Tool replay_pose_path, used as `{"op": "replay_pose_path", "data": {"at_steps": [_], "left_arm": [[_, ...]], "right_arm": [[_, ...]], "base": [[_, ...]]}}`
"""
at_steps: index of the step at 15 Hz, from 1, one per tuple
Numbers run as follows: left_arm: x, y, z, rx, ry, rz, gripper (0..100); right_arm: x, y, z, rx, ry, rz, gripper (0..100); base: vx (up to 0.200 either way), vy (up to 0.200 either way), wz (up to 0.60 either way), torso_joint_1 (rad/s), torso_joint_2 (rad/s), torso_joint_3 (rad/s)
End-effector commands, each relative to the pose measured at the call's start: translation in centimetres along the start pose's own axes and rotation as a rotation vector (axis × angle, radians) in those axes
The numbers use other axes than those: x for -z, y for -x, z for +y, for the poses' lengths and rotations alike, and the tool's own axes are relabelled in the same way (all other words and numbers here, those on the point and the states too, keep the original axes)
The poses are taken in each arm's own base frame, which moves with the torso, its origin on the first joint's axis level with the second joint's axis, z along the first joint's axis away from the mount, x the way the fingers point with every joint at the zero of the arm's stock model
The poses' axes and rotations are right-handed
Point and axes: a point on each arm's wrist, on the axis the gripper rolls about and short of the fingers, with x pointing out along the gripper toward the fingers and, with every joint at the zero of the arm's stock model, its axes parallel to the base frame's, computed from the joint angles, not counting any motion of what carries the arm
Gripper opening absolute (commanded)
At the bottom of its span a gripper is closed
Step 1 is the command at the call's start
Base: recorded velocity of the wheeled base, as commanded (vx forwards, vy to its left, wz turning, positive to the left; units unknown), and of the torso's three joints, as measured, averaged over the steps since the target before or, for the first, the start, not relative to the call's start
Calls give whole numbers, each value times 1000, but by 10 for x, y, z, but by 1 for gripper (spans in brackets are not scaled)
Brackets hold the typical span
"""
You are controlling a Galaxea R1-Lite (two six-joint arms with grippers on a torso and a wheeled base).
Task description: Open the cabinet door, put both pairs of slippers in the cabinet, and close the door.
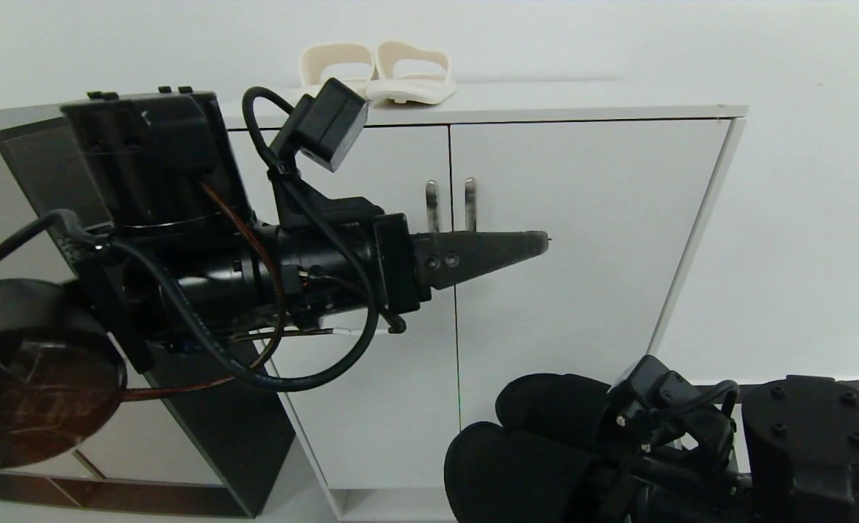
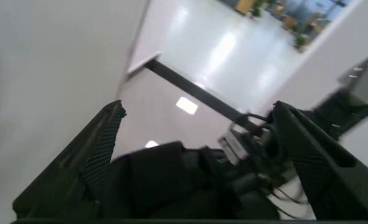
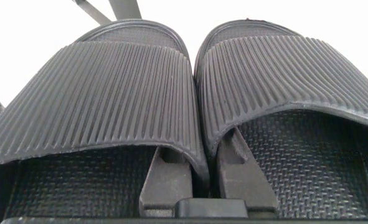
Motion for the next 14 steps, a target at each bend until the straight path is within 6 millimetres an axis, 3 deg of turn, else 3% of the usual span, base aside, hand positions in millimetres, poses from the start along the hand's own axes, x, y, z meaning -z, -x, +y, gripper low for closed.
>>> {"op": "replay_pose_path", "data": {"at_steps": [1,5,8,11,14], "left_arm": [[-12,10,3,-18,-12,-29,100],[-7,2,16,-47,3,65,100],[-11,3,14,97,11,119,100],[-5,-13,33,-78,-86,94,100],[-7,-15,35,-115,-94,78,100]], "right_arm": [[-1,1,0,-2,0,-4,0],[0,0,1,-4,3,2,0],[1,0,1,-4,3,4,0],[2,-1,1,-5,4,10,0],[3,-1,1,-7,5,11,0]], "base": [[0,0,0,0,0,0],[0,0,0,0,0,0],[0,0,0,0,0,0],[0,0,0,0,0,0],[0,0,0,0,0,0]]}}
